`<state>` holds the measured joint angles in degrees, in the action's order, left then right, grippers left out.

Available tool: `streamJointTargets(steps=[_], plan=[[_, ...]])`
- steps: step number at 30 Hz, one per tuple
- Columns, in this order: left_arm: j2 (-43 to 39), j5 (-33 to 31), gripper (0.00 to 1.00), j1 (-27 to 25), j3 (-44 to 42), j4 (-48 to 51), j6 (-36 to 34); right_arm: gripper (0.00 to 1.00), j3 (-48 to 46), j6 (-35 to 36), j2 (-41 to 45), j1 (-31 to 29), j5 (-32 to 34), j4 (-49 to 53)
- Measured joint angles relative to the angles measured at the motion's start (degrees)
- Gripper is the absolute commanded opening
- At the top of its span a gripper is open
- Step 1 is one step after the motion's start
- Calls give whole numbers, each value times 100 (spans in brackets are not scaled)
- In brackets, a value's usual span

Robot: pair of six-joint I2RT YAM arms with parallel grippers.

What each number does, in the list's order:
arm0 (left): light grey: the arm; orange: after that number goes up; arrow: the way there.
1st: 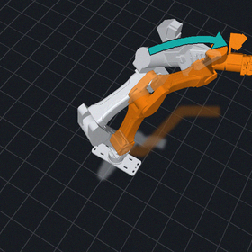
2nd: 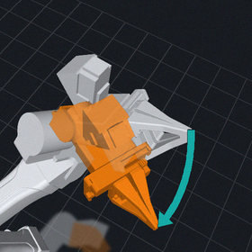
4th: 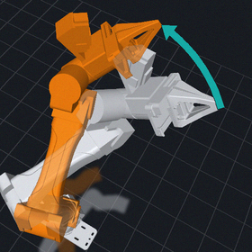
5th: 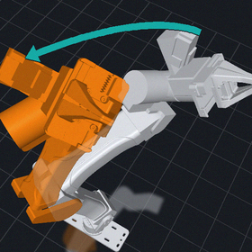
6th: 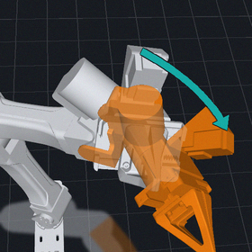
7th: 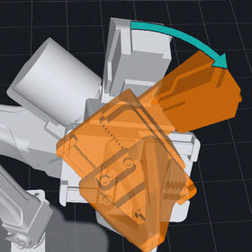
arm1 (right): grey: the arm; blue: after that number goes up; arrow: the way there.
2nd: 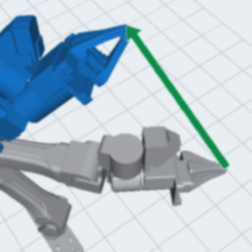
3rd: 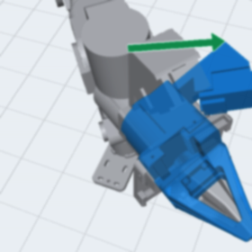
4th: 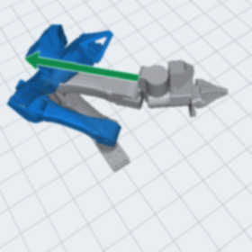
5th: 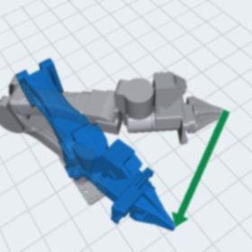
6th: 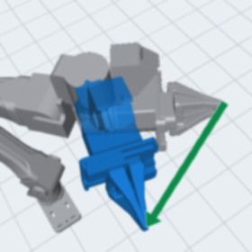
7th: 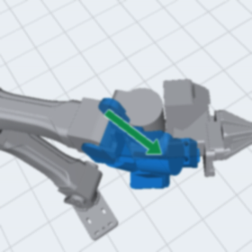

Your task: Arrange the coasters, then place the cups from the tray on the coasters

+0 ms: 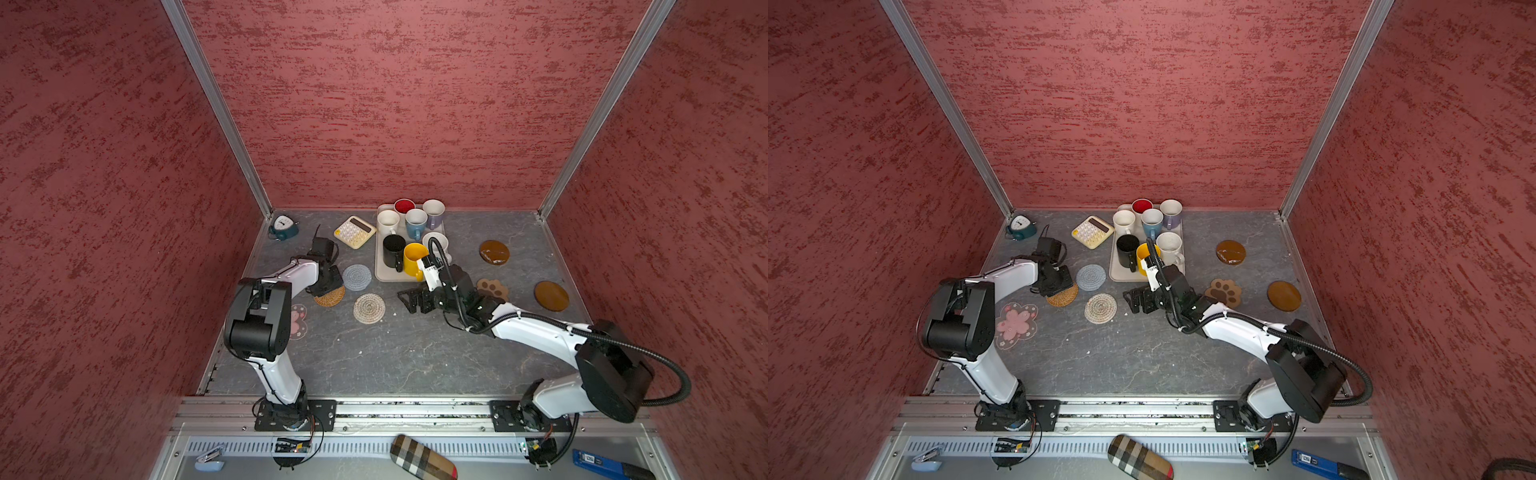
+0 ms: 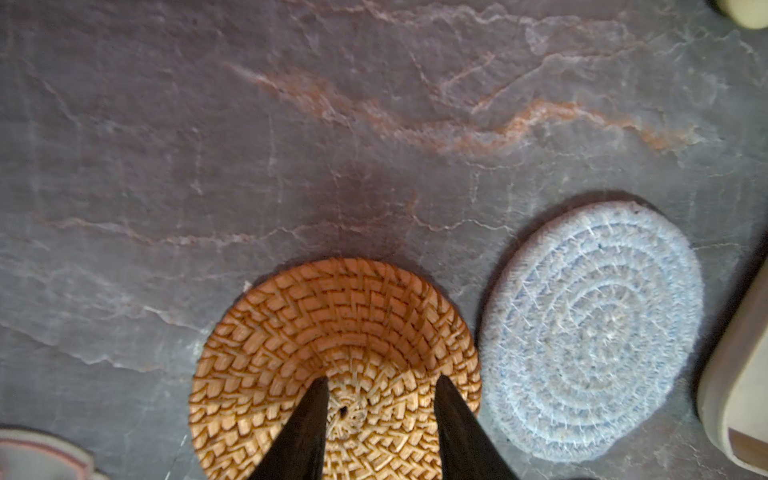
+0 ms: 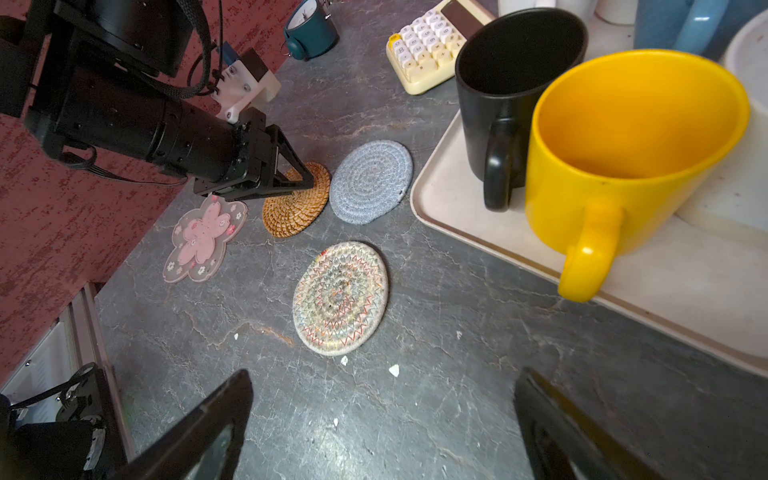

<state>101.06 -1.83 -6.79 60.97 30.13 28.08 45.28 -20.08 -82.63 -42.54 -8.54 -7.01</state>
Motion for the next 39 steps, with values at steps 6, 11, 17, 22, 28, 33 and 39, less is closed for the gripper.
streamJointTargets(steps=[6,11,17,22,28,33,39], plan=[[0,-129,40,-76,-9,31,-9,99,2,20,0,0,-11,0],[-35,-267,39,-201,-133,-37,17,99,2,24,0,0,-17,2],[-352,-407,37,-354,-531,-107,229,99,2,39,2,0,-22,2],[-623,-570,37,-605,-828,2,424,99,2,42,31,0,-24,2],[-1110,-769,36,-804,-1351,79,732,99,0,39,85,0,-31,-13],[-1545,-863,36,-839,-1749,269,1054,99,0,39,90,0,-52,-44],[-1932,-922,36,-844,-2057,527,1290,99,-13,37,90,0,-133,-96]])
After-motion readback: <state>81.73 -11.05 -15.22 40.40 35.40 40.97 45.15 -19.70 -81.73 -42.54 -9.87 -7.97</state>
